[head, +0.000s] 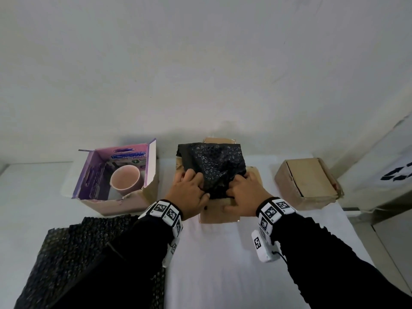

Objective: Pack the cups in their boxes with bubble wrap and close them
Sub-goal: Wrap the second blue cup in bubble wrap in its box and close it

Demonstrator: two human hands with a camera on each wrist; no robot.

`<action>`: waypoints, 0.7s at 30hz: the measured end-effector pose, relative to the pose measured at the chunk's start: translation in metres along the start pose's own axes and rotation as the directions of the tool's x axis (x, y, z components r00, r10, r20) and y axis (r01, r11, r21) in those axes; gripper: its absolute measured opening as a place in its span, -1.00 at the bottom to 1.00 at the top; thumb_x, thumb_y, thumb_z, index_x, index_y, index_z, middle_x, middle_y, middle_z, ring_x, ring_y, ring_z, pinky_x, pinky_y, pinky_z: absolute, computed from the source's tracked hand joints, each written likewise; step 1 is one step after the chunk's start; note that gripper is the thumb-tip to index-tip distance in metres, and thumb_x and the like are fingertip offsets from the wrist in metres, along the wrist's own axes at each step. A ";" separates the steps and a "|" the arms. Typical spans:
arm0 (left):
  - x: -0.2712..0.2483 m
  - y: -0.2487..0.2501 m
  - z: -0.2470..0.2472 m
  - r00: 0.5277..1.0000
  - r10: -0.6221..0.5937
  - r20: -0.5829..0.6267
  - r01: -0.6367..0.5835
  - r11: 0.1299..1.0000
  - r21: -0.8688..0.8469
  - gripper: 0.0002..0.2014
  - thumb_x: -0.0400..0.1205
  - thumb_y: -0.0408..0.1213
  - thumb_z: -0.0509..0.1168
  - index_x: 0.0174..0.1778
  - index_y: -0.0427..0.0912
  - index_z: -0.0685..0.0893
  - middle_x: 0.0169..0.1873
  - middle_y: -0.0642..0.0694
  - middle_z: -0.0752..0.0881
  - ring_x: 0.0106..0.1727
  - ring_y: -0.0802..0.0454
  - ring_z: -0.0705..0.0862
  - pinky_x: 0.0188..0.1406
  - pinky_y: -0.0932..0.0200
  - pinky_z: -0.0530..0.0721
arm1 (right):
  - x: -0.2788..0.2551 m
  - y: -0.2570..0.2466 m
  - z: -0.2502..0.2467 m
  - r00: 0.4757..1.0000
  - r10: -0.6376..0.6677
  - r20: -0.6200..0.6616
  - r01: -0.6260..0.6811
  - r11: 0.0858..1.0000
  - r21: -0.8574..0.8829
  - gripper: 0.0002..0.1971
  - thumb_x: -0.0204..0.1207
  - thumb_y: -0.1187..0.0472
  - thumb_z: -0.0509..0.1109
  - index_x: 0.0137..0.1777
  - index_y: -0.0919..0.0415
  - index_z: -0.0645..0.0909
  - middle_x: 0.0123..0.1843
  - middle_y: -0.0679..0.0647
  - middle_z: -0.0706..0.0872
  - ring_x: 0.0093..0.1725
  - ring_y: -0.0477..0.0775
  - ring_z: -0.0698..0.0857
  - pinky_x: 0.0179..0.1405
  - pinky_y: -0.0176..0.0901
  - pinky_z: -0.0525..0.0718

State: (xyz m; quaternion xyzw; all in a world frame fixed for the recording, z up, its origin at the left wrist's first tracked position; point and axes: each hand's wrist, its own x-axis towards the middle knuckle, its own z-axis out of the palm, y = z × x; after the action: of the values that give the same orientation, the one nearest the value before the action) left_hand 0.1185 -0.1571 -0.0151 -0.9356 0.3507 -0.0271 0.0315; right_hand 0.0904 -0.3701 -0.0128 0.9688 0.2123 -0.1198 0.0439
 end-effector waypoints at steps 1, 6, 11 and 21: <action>0.001 -0.001 0.001 1.000 -0.015 0.021 0.015 1.000 0.001 -0.34 0.61 0.16 -0.23 -0.08 0.01 0.80 0.02 0.06 0.53 0.15 -0.03 0.39 0.45 -0.18 0.20 | 0.002 0.000 0.001 1.000 0.012 0.016 -0.012 1.000 0.008 -0.41 0.46 -0.37 0.02 0.04 0.00 0.72 0.08 -0.05 0.65 0.25 0.06 0.42 0.33 0.21 0.24; 0.006 -0.004 -0.004 0.995 -0.081 -0.061 0.075 0.993 -0.087 -0.76 0.57 0.04 0.29 0.13 0.15 0.61 0.01 0.14 0.68 0.14 -0.05 0.46 0.21 -0.03 0.26 | 0.002 -0.002 0.002 0.985 0.086 -0.150 -0.062 0.986 0.157 -0.51 0.48 -0.18 -0.09 -0.06 -0.04 0.67 -0.04 -0.12 0.67 0.16 0.05 0.43 0.29 0.17 0.21; 0.012 -0.005 -0.006 0.998 -0.041 0.044 0.044 0.997 -0.061 -0.74 0.67 0.00 0.20 0.00 0.04 0.77 -0.09 0.06 0.67 -0.01 0.02 0.51 0.01 0.10 0.48 | -0.006 0.006 0.000 0.961 0.073 -0.267 -0.038 0.990 0.134 -0.68 0.33 -0.25 0.21 -0.23 -0.11 0.69 -0.18 -0.21 0.55 0.04 -0.02 0.36 0.15 0.13 0.28; 0.004 0.000 -0.015 0.992 0.039 0.123 -0.042 0.999 0.019 -0.68 0.60 -0.22 0.19 0.19 0.19 0.69 0.02 0.18 0.68 0.22 -0.01 0.41 0.37 -0.08 0.23 | 0.000 0.008 -0.007 0.975 0.154 -0.163 -0.120 0.972 0.202 -0.83 0.51 -0.04 0.28 0.06 -0.14 0.60 -0.05 -0.15 0.55 0.13 -0.04 0.39 0.12 -0.07 0.06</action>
State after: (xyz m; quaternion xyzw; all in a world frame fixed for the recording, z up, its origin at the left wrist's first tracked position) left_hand 0.1204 -0.1608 -0.0003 -0.9278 0.3666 0.0274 0.0637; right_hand 0.0950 -0.3770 -0.0058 0.9878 0.1352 -0.0497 -0.0598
